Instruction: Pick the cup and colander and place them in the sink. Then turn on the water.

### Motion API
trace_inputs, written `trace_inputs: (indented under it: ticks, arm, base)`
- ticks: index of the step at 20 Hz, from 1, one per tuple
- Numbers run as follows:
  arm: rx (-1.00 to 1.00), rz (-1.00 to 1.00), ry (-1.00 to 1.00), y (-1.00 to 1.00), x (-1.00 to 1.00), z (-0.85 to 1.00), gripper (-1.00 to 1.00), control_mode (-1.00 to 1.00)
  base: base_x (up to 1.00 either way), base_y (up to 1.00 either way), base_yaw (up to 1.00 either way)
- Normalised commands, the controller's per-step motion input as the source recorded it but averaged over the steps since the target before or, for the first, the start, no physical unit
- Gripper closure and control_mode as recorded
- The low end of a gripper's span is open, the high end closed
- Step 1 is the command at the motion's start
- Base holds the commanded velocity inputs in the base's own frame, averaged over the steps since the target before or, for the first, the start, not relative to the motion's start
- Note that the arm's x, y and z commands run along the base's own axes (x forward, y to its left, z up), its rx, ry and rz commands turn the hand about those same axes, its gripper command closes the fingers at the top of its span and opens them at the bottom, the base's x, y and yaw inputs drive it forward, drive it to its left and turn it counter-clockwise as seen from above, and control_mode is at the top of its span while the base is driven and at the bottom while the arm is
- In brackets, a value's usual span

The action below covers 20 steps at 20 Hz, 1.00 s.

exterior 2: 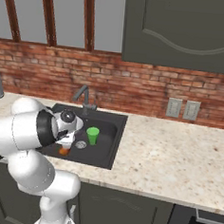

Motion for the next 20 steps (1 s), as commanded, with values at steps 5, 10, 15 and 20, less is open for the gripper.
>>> trace_inputs:
  ticks: [5, 10, 15, 20]
  arm:
    - [0.0, 0.0, 0.0, 0.13, 0.22, -0.12, 1.0, -1.0]
    - [0.0, 0.0, 0.0, 0.04, 0.2, -0.1, 1.0, -1.0]
    - [0.0, 0.0, 0.0, 0.0, 0.12, -0.11, 1.0, -1.0]
    - [0.0, 0.0, 0.0, 0.0, 0.17, -0.13, 1.0, -1.0]
  base:
    - [0.0, 0.0, 0.0]
    - [0.0, 0.0, 0.0]
    - [0.0, 0.0, 0.0]
    - [0.0, 0.0, 0.0]
